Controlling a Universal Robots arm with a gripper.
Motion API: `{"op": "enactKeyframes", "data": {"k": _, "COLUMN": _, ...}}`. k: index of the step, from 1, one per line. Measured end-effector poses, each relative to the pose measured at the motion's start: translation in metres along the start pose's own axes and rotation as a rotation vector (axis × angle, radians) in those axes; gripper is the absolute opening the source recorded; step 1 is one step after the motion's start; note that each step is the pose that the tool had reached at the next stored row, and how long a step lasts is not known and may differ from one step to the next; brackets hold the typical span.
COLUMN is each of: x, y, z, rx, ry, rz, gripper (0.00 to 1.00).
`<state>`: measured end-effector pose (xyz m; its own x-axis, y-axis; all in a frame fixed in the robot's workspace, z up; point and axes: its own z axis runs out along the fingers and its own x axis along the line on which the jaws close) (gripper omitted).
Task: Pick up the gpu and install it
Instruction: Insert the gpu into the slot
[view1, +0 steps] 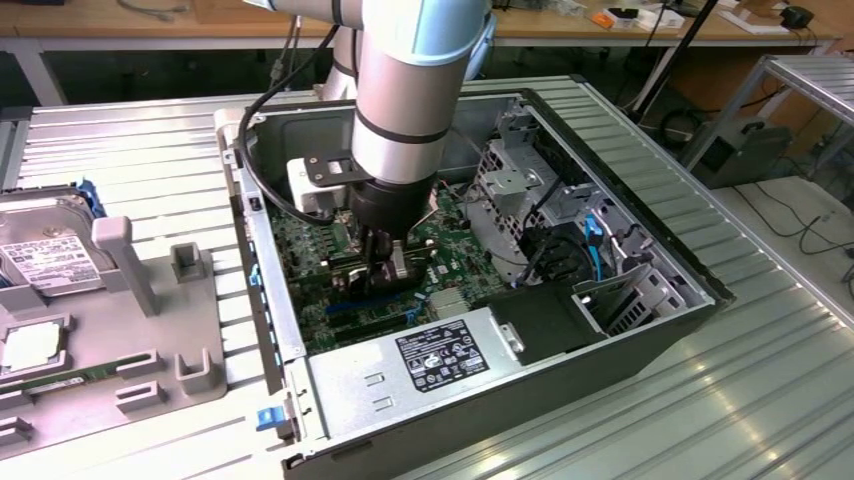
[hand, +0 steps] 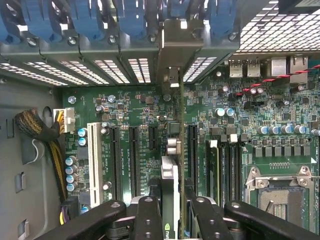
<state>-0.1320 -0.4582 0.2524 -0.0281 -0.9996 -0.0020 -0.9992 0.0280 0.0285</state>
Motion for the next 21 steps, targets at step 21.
{"op": "enactKeyframes", "data": {"k": 21, "x": -0.0002, "y": 0.0011, "z": -0.0087, "rx": 0.0002, "ry": 0.0011, "rz": 0.0, "gripper": 0.27}}
